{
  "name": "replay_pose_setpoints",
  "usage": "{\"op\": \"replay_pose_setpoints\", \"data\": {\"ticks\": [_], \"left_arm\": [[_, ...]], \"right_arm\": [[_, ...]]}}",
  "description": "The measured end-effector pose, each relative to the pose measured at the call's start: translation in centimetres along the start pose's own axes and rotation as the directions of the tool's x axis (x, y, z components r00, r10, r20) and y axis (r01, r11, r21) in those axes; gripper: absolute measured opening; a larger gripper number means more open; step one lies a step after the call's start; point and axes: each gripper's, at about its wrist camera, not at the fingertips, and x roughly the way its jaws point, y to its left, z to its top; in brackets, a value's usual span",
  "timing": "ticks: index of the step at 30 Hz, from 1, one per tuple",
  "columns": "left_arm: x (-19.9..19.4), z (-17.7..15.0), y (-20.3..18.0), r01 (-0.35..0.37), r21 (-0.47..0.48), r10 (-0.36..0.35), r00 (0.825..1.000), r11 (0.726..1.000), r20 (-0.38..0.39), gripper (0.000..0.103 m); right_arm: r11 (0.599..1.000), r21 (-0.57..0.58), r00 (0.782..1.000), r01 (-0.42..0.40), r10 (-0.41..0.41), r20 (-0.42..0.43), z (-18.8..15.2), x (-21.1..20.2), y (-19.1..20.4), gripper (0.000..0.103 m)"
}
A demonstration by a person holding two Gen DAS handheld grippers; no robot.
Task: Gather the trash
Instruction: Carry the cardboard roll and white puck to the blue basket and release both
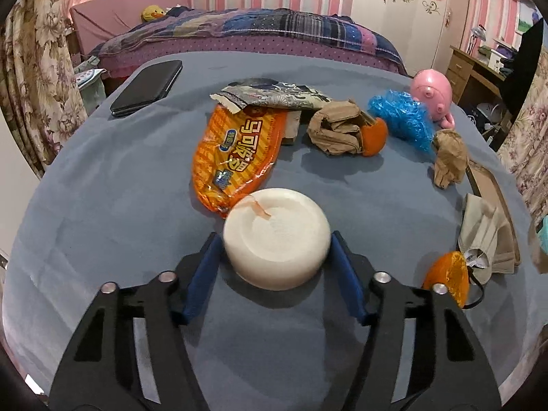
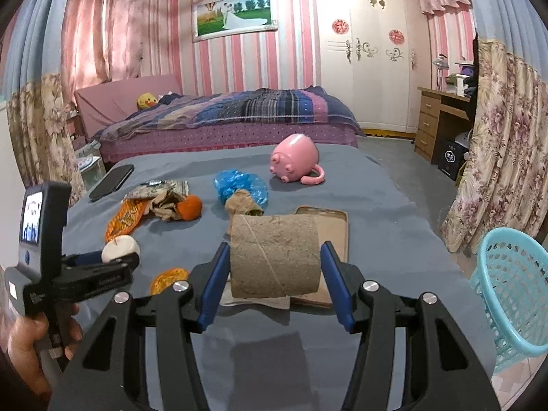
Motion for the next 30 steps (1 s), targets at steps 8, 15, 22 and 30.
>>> {"op": "replay_pose_setpoints", "data": {"ticks": [8, 15, 22, 30], "left_arm": [[-3.2, -1.1, -0.5, 0.057, 0.011, -0.058, 0.998, 0.998, 0.029, 0.06], [-8.9, -0.4, -3.9, 0.105, 0.083, -0.116, 0.982, 0.991, 0.151, 0.06], [-10.4, 0.3, -10.0, 0.135, 0.153, -0.161, 0.972, 0.979, 0.172, 0.06], [-10.3, 0.1, -19.9, 0.257, 0.238, -0.296, 0.943, 0.937, 0.149, 0.06]], "right_arm": [[0.999, -0.015, 0.999, 0.036, -0.035, 0.016, 0.0, -1.0, -0.5, 0.053], [0.998, 0.017, 0.997, 0.055, -0.056, 0.051, 1.5, -3.3, -3.3, 0.053], [0.991, 0.021, 0.989, 0.132, -0.133, 0.066, 2.8, -4.8, -9.0, 0.053], [0.95, 0.073, 0.951, 0.305, -0.308, 0.031, 1.9, -7.1, -18.8, 0.053]]}}
